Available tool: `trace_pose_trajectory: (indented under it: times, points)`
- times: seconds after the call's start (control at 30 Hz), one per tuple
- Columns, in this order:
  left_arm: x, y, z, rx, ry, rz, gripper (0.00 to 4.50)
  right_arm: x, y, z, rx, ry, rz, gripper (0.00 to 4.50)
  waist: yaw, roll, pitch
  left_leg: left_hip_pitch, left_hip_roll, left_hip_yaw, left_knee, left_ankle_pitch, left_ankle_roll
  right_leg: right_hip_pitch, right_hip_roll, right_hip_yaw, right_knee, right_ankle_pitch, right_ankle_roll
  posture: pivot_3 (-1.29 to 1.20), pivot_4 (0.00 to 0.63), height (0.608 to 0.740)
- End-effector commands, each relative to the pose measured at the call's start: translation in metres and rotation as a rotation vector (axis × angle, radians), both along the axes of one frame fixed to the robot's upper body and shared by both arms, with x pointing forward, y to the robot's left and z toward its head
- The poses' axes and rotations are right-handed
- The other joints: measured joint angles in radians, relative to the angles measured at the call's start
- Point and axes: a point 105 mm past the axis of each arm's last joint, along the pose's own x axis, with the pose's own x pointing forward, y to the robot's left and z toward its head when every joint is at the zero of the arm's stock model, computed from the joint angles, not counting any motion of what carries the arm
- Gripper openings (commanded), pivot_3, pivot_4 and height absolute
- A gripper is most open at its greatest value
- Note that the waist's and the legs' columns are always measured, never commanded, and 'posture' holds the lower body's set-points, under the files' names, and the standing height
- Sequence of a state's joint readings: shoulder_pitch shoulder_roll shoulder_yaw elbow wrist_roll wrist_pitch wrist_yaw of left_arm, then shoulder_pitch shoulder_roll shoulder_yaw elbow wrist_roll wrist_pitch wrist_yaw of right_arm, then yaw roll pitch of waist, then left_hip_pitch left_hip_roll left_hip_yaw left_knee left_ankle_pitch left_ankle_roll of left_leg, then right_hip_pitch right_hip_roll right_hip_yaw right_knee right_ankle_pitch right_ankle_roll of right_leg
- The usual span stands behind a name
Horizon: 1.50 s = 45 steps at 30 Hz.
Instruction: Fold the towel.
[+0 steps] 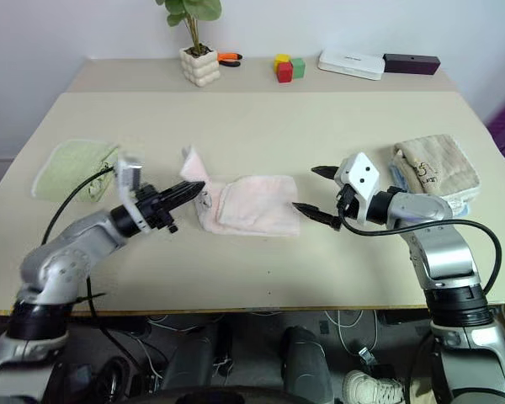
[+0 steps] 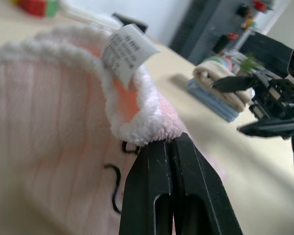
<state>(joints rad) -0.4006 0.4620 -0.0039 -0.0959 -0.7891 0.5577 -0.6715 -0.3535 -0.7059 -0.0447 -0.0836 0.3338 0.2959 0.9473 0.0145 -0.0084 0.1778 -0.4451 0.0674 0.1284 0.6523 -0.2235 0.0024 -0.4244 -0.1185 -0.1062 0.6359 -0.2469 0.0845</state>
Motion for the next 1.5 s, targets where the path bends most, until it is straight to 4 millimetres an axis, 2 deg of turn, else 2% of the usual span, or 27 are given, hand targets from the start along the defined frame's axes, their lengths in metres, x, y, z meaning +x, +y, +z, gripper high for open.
trace_pose_trajectory:
  times: [0.03,0.23,0.33,0.43,0.53,0.67,0.87,1.0,1.1,1.13,1.2,1.23,1.33,1.5]
  points:
    - [0.003,-0.04,0.001,0.061,-0.073,-0.151,0.02,-0.006,-0.013,0.014,-0.019,-0.055,-0.028,4.5,0.002,0.0,0.0,-0.001,0.0,0.0,0.0,0.0,0.0,0.0,0.0,0.0,-0.001,0.001,0.001,0.0,0.15,0.74]
    - [-0.009,-0.074,-0.011,0.104,-0.087,-0.342,0.02,-0.022,-0.03,0.024,0.004,-0.05,-0.054,4.5,-0.005,0.0,0.0,0.0,0.0,0.002,-0.002,0.001,-0.001,0.0,0.0,0.0,-0.004,0.002,0.004,0.0,0.15,0.74]
    - [-0.013,-0.083,-0.017,0.133,-0.083,-0.396,0.02,-0.03,-0.03,0.032,0.058,-0.053,-0.059,4.5,-0.001,0.0,0.0,0.0,0.0,0.0,-0.003,0.001,0.0,0.0,0.001,0.0,-0.003,0.002,0.003,0.0,0.15,0.74]
    - [-0.017,-0.089,-0.026,0.176,-0.081,-0.456,0.02,-0.035,-0.03,0.029,0.06,-0.047,-0.074,4.5,0.0,0.0,0.0,0.0,0.0,0.0,-0.001,0.0,0.0,0.001,0.001,0.0,-0.003,0.002,0.003,0.0,0.15,0.74]
    - [-0.015,-0.099,-0.033,0.212,-0.077,-0.477,0.02,-0.037,-0.029,0.027,0.066,-0.045,-0.088,4.5,0.0,0.0,0.0,0.0,0.0,-0.001,0.001,-0.001,0.002,0.002,0.001,0.0,-0.003,0.002,0.003,0.0,0.15,0.74]
    - [-0.007,-0.107,-0.056,0.322,-0.06,-0.46,0.02,-0.037,-0.027,0.03,0.07,-0.057,-0.101,4.5,0.0,0.0,0.0,0.0,0.0,-0.001,0.002,-0.001,0.003,0.002,0.0,0.0,-0.003,0.002,0.003,0.0,0.15,0.74]
    - [-0.004,-0.12,-0.061,0.292,-0.023,-0.467,0.02,-0.036,-0.028,0.03,0.067,-0.062,-0.117,4.5,0.001,0.0,0.0,0.0,0.0,-0.001,0.002,-0.001,0.003,0.002,0.0,0.0,-0.003,0.002,0.003,0.0,0.15,0.74]
    - [-0.007,-0.123,-0.063,0.284,-0.032,-0.467,1.15,-0.034,-0.025,0.032,0.067,-0.07,-0.115,4.5,0.0,0.0,0.0,0.0,0.0,-0.001,0.003,-0.002,0.004,0.003,0.0,0.0,-0.003,0.002,0.003,0.0,0.15,0.74]
    - [-0.013,-0.122,-0.055,0.233,-0.034,-0.511,2.81,-0.032,-0.025,0.034,0.07,-0.073,-0.114,4.5,-0.001,0.0,0.0,0.0,0.0,-0.001,0.003,-0.002,0.004,0.003,0.0,0.0,-0.003,0.002,0.003,0.0,0.15,0.74]
    - [-0.014,-0.12,-0.053,0.224,-0.034,-0.515,3.16,-0.031,-0.024,0.034,0.072,-0.076,-0.113,4.5,-0.001,0.0,0.0,0.0,0.0,-0.001,0.003,-0.002,0.004,0.003,0.0,0.0,-0.003,0.002,0.003,0.0,0.15,0.74]
    - [-0.016,-0.116,-0.049,0.198,-0.026,-0.528,4.17,-0.028,-0.022,0.035,0.078,-0.08,-0.108,4.5,-0.002,0.0,0.0,0.0,0.0,-0.001,0.003,-0.002,0.004,0.003,0.0,0.0,-0.003,0.002,0.003,0.0,0.15,0.74]
    - [-0.017,-0.114,-0.045,0.18,-0.025,-0.534,4.44,-0.026,-0.021,0.036,0.085,-0.085,-0.107,4.5,-0.002,0.0,0.0,0.0,0.0,-0.001,0.004,-0.002,0.004,0.003,0.0,0.0,-0.003,0.002,0.003,0.0,0.15,0.74]
    - [-0.022,-0.111,-0.037,0.146,-0.037,-0.552,4.44,-0.021,-0.019,0.038,0.103,-0.093,-0.107,4.5,-0.002,0.0,0.0,0.0,0.0,-0.001,0.004,-0.002,0.004,0.003,0.0,0.0,-0.002,0.002,0.003,0.0,0.15,0.74]
    - [-0.017,-0.089,-0.005,0.036,-0.112,-0.479,4.44,0.0,-0.013,0.053,0.262,-0.129,-0.18,4.5,-0.004,0.0,0.0,-0.001,0.001,-0.001,0.006,-0.002,0.004,0.003,0.0,0.0,-0.001,0.002,0.003,0.0,0.15,0.74]
